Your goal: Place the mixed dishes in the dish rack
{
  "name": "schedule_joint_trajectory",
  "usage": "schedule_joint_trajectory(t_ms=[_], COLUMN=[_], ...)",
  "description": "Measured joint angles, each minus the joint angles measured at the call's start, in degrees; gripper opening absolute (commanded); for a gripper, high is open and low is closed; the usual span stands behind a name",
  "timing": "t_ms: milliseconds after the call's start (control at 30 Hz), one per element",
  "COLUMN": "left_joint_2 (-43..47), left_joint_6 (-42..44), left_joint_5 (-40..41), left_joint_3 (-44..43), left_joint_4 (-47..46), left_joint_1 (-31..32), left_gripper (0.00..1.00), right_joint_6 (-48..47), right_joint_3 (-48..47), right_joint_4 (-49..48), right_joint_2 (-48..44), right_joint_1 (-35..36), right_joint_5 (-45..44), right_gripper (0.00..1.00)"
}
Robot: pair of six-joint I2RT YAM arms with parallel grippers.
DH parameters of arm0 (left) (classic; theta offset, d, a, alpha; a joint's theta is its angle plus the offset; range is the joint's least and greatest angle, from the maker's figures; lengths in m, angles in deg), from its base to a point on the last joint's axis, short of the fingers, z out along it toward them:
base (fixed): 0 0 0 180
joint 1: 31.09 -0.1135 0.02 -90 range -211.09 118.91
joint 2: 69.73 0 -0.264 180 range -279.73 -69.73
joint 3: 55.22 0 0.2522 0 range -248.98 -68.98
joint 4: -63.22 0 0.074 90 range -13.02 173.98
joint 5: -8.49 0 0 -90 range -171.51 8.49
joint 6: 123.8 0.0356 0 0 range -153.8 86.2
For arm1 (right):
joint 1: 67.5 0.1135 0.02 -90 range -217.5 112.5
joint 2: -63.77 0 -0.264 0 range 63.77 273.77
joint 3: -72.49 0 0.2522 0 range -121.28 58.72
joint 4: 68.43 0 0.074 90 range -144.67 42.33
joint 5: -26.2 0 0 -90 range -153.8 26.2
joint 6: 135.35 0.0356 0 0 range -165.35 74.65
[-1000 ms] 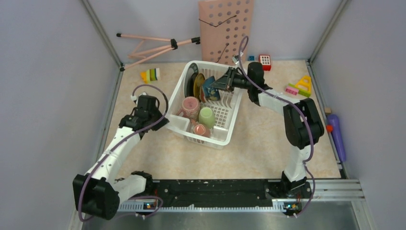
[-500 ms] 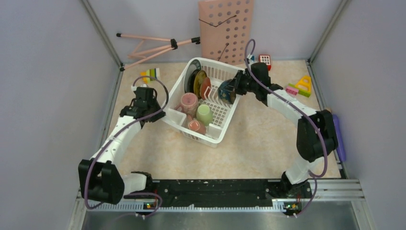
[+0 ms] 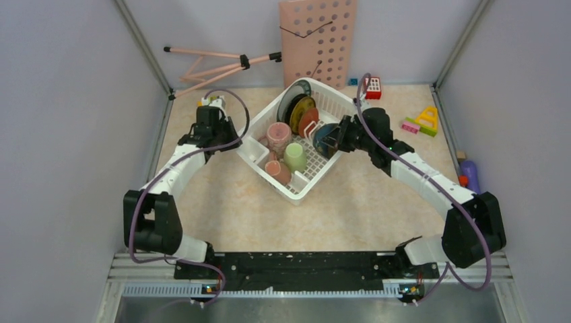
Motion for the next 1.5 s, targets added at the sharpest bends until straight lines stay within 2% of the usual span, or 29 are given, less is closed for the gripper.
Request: schedule_joint_trajectory(t_ms=[133,300,400,500,567,667,833,933,1000,1133,1333,1500], left_joint_2=[-5.0,-12.1,-14.6,-15.5,-15.4,-14.4,-7.6,-2.0,1.4,4.7,1.8,-4.3], left_joint_6=[3.3,7.9,9.7,10.8,11.6,12.2,12.2,13.2,14.3,15.3,17.1,19.8], left_joint_5=[-4.5,-8.4,-9.9,-10.1,-9.4,-6.9,-1.4,3.7,6.9,6.9,8.7,6.3], left_joint_3=[-3.5,-11.2,-14.1,-15.5,-15.5,-15.0,-14.4,-14.3,-14.2,-14.2,-14.2,-14.2], left_joint_4=[-3.0,-2.5,-2.1,-1.1,-1.1,-1.3,-1.0,-2.0,-3.2,-6.2,-9.7,-11.6], left_joint_1=[-0.1,-0.1,-0.1,0.0,0.1,0.0,0.9,4.5,9.5,18.1,25.7,31.7], left_gripper=[0.0,0.0,0.15,0.39,0.51,0.54,0.65,0.74,0.83,0.94,0.95,0.97], right_joint_6=[0.7,1.2,1.4,1.5,1.8,2.9,8.8,12.7,15.3,22.7,34.9,41.1], right_joint_3=[0.7,0.7,0.7,0.4,-0.4,-1.4,-1.4,-1.4,-1.3,-0.3,3.7,6.2], right_joint_4=[2.1,3.2,3.0,2.1,1.3,-1.1,-7.4,-12.5,-16.1,-26.9,-42.8,-47.1], right_joint_2=[-2.5,-2.9,-2.9,-2.2,-0.7,2.3,6.3,7.5,7.8,8.7,11.2,11.4], right_joint_1=[0.1,0.1,-0.5,-2.3,-4.2,-6.9,-10.7,-12.1,-12.7,-13.7,-14.4,-14.4], right_joint_5=[-1.0,-1.9,-1.6,0.1,1.9,5.2,12.6,16.0,17.8,21.6,24.4,24.6], right_gripper=[0.0,0.0,0.0,0.0,0.0,0.0,0.0,0.0,0.0,0.0,0.0,0.0])
